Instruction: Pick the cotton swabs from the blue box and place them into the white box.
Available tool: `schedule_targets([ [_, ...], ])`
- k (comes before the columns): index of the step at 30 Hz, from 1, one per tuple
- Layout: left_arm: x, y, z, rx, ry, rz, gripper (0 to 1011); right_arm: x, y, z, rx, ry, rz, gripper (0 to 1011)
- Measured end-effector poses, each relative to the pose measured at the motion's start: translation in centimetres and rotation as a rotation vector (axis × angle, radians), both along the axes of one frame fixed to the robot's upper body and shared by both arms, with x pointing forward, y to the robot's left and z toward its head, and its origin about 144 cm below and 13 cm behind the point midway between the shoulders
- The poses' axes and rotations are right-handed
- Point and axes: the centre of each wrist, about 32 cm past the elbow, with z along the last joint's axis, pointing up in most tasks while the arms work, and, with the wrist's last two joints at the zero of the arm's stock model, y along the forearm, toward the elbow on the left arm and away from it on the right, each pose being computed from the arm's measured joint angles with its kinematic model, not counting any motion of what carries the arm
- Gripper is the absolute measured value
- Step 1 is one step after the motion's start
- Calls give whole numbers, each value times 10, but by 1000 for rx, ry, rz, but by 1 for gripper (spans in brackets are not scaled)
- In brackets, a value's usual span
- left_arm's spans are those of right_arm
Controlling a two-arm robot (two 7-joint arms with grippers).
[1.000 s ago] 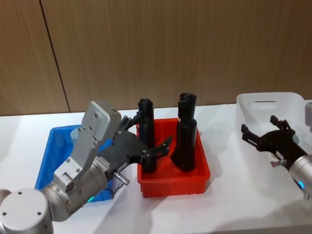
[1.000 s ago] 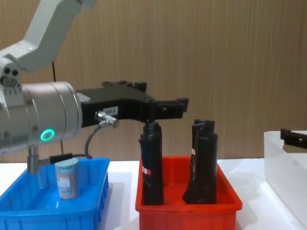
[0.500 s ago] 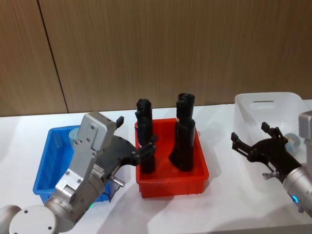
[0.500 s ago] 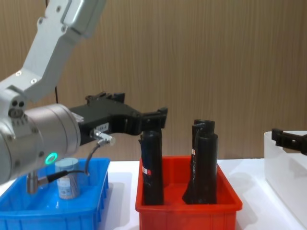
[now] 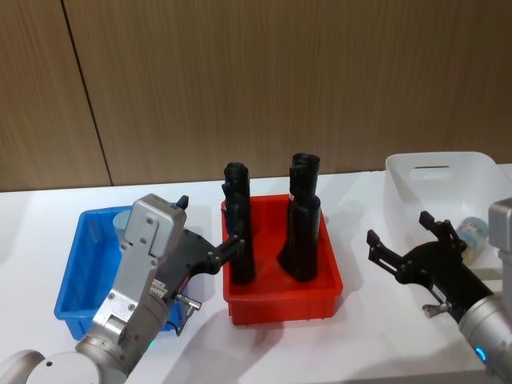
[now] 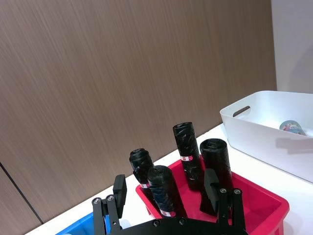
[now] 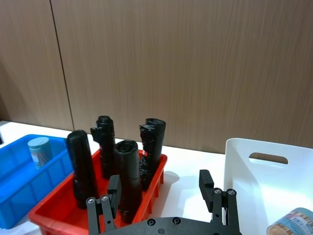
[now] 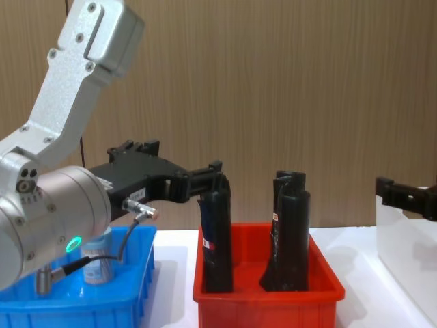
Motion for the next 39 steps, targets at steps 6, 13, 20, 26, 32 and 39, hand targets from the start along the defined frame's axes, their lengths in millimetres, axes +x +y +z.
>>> schedule_targets([
  [6, 0, 0, 0, 0, -1, 1, 1004, -10, 5, 3, 3, -4, 4, 1002],
  [13, 0, 0, 0, 0, -1, 2, 1004, -13, 6, 4, 5, -5, 5, 1002],
  [20, 0, 0, 0, 0, -1, 2, 1004, -13, 7, 4, 6, -5, 5, 1002],
  [26, 0, 0, 0, 0, -1, 2, 1004, -13, 6, 4, 6, -6, 4, 1001],
  [32, 0, 0, 0, 0, -1, 2, 1004, -13, 6, 5, 6, -7, 5, 1002],
  [39, 0, 0, 0, 0, -1, 2, 1004, -7, 5, 4, 6, -12, 24, 1002],
])
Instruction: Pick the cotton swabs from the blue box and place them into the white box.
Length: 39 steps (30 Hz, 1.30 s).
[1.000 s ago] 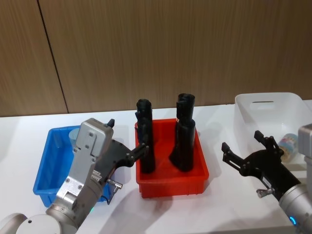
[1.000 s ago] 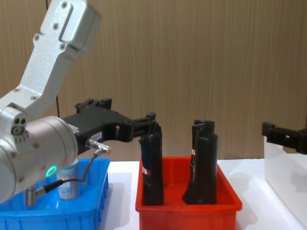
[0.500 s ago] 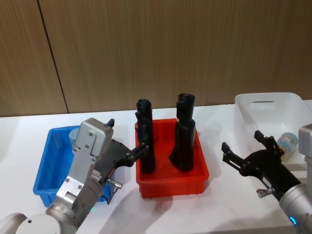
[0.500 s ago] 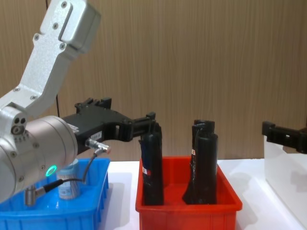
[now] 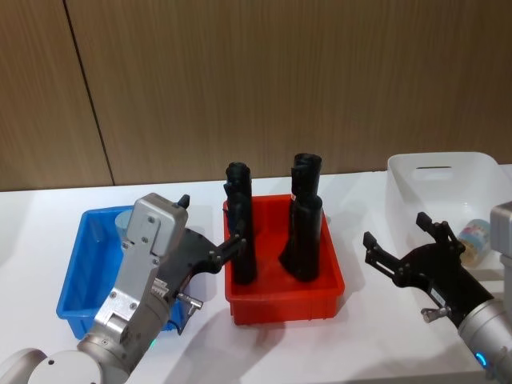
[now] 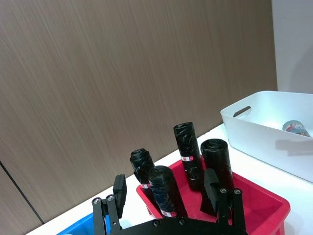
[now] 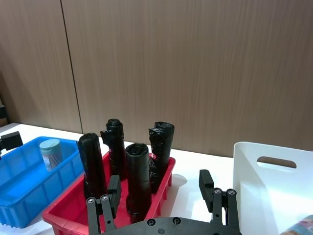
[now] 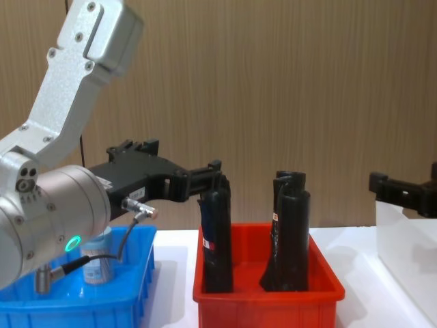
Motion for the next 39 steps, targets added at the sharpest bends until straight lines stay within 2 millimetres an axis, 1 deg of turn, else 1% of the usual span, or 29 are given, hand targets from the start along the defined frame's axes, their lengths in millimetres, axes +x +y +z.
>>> schedule_targets([
  [7, 0, 0, 0, 0, 0, 0, 1004, 13, -4, -3, -5, 2, 39, 1002],
  [12, 0, 0, 0, 0, 0, 0, 1004, 30, -9, -6, -12, 5, 82, 1002],
  [15, 0, 0, 0, 0, 0, 0, 1004, 43, -13, -8, -16, 10, 111, 1002],
  [19, 0, 0, 0, 0, 0, 0, 1004, 54, -15, -9, -18, 14, 140, 1002],
  [22, 0, 0, 0, 0, 0, 0, 1004, 69, -19, -11, -18, 20, 177, 1002],
  [23, 0, 0, 0, 0, 0, 0, 1004, 69, -19, -11, -18, 20, 177, 1002],
  [26, 0, 0, 0, 0, 0, 0, 1004, 82, -23, -13, -11, 27, 212, 1002],
  [27, 0, 0, 0, 0, 0, 0, 1004, 82, -23, -13, -11, 27, 212, 1002],
  [29, 0, 0, 0, 0, 0, 0, 1004, 93, -25, -14, -4, 31, 240, 1002],
  [39, 0, 0, 0, 0, 0, 0, 1004, 126, -31, -19, 29, 49, 302, 1002],
])
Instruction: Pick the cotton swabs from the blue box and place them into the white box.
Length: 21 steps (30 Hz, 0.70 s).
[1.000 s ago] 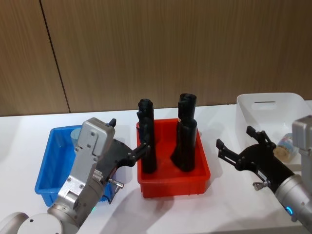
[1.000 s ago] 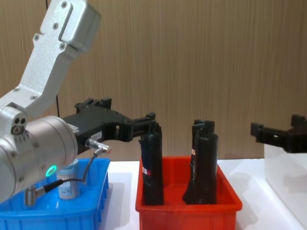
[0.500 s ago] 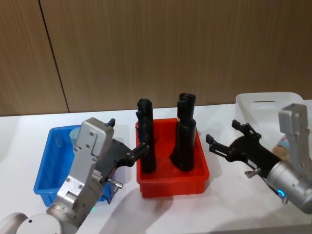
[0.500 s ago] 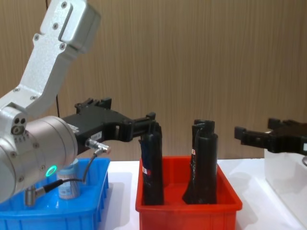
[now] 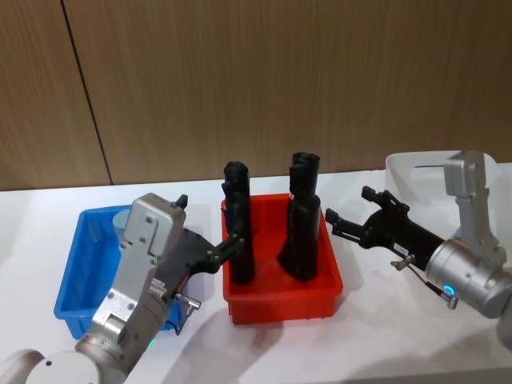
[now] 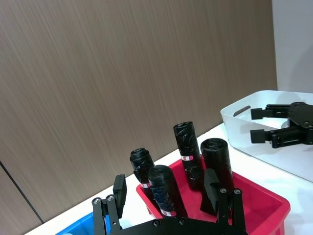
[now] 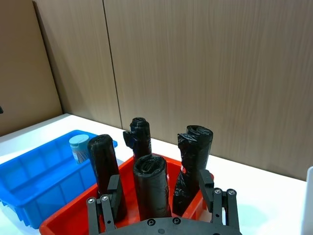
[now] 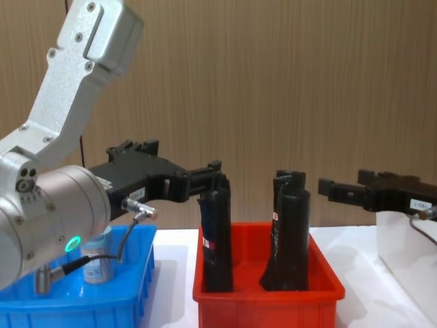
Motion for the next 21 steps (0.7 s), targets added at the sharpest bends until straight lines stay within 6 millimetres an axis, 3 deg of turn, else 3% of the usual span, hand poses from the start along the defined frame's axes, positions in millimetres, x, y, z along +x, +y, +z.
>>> schedule_targets([
  [21, 0, 0, 0, 0, 0, 0, 1004, 49, 1, -10, 41, 47, 124, 1002],
])
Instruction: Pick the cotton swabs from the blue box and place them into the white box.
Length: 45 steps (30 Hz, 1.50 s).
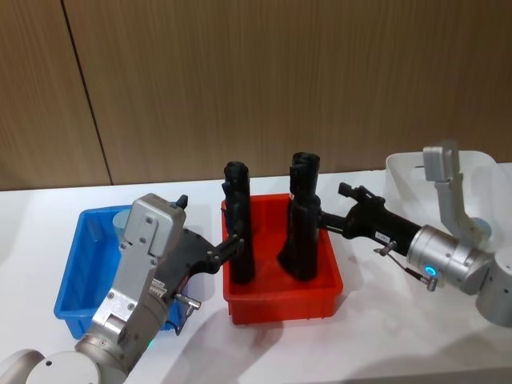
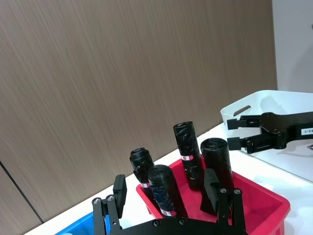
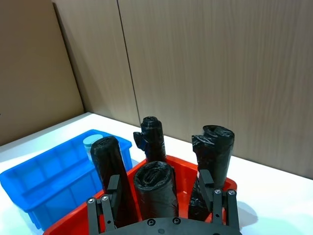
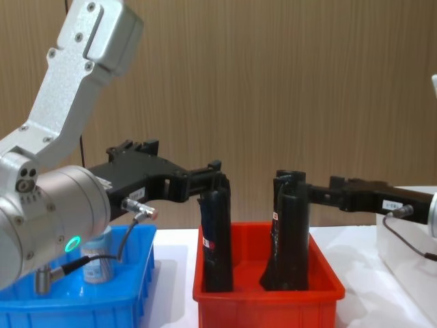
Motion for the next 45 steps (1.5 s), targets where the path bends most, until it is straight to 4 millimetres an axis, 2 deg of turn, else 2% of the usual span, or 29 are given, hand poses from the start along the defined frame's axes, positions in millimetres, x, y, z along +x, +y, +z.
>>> schedule_targets([
  [16, 0, 0, 0, 0, 0, 0, 1004, 20, 5, -5, 0, 21, 60, 1002],
  [45, 0, 0, 0, 0, 0, 0, 1004, 35, 7, -6, -17, 32, 122, 1001],
])
